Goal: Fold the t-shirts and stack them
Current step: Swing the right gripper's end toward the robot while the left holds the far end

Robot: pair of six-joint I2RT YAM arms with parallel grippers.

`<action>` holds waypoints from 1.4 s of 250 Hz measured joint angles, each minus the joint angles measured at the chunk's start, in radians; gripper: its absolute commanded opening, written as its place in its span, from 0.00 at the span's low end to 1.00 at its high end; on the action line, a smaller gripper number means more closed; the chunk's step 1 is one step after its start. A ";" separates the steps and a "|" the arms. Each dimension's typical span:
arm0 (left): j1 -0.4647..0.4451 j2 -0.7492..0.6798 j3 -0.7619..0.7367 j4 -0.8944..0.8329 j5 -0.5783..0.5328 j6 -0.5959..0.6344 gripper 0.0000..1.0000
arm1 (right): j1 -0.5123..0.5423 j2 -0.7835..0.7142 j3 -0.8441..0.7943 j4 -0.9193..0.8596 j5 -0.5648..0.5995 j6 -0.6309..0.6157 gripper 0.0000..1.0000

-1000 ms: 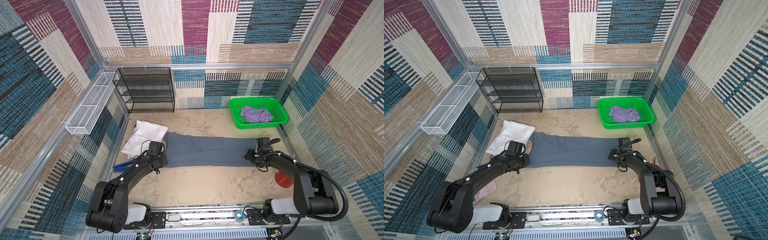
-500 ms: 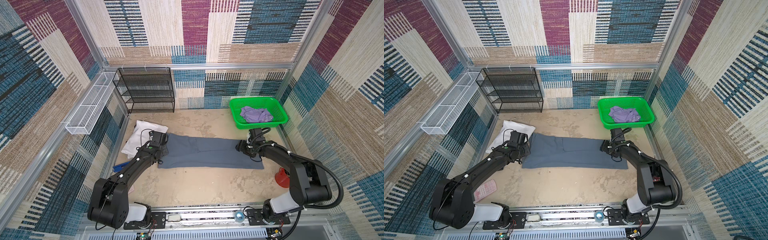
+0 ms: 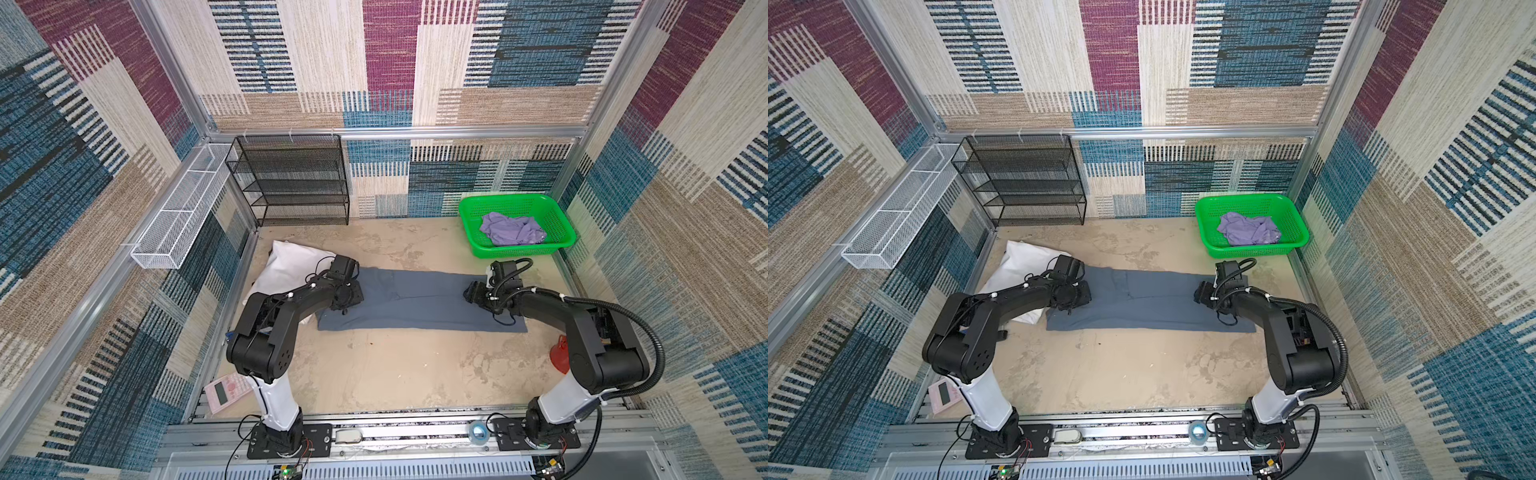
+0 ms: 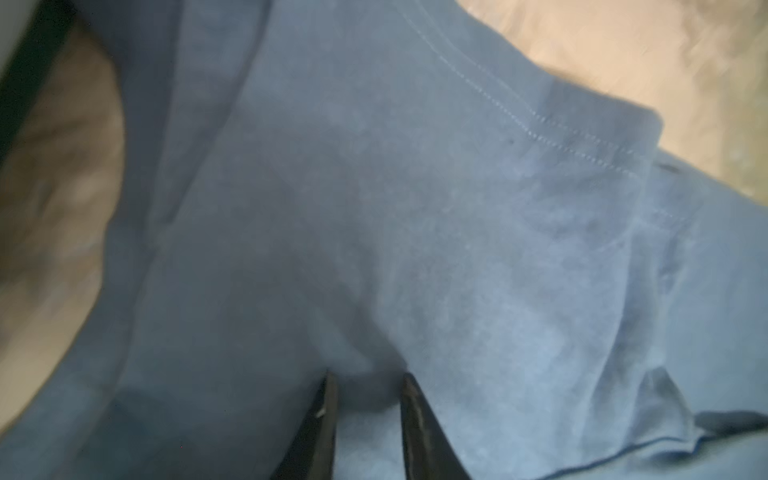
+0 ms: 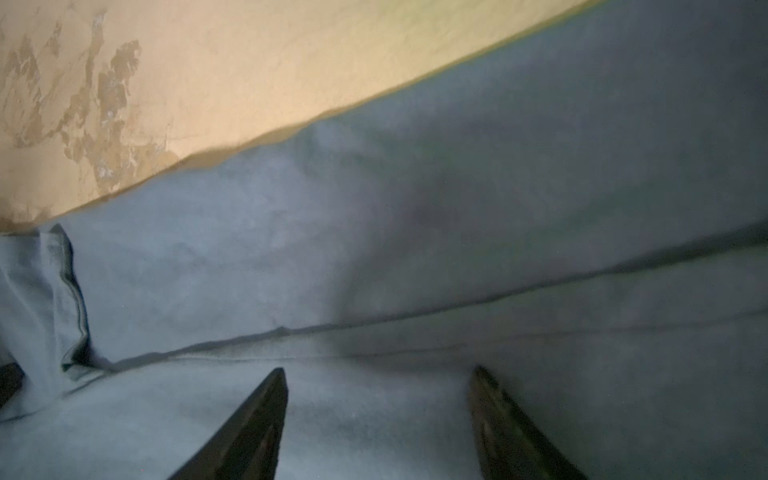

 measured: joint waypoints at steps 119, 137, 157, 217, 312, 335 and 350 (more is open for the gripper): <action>-0.028 0.514 0.803 -0.203 -0.006 0.093 0.32 | 0.236 -0.089 -0.094 -0.012 -0.246 -0.064 0.72; -0.028 0.619 0.996 -0.285 -0.002 0.127 0.32 | 0.306 -0.114 -0.116 -0.035 -0.291 -0.046 0.72; -0.029 0.737 1.218 -0.380 0.015 0.163 0.33 | 0.367 -0.141 -0.135 -0.056 -0.327 -0.013 0.72; -0.032 0.916 1.555 -0.501 0.068 0.231 0.36 | 0.507 -0.162 -0.101 -0.051 -0.445 0.095 0.74; -0.031 0.712 1.241 -0.328 0.257 0.269 0.37 | 0.454 -0.092 0.200 -0.139 -0.228 0.055 0.79; -0.038 0.546 1.035 -0.343 0.245 0.260 0.37 | 0.427 -0.053 0.199 -0.169 -0.164 0.038 0.77; -0.041 0.433 0.912 -0.345 0.244 0.252 0.37 | 0.420 -0.025 0.196 -0.180 -0.141 0.024 0.77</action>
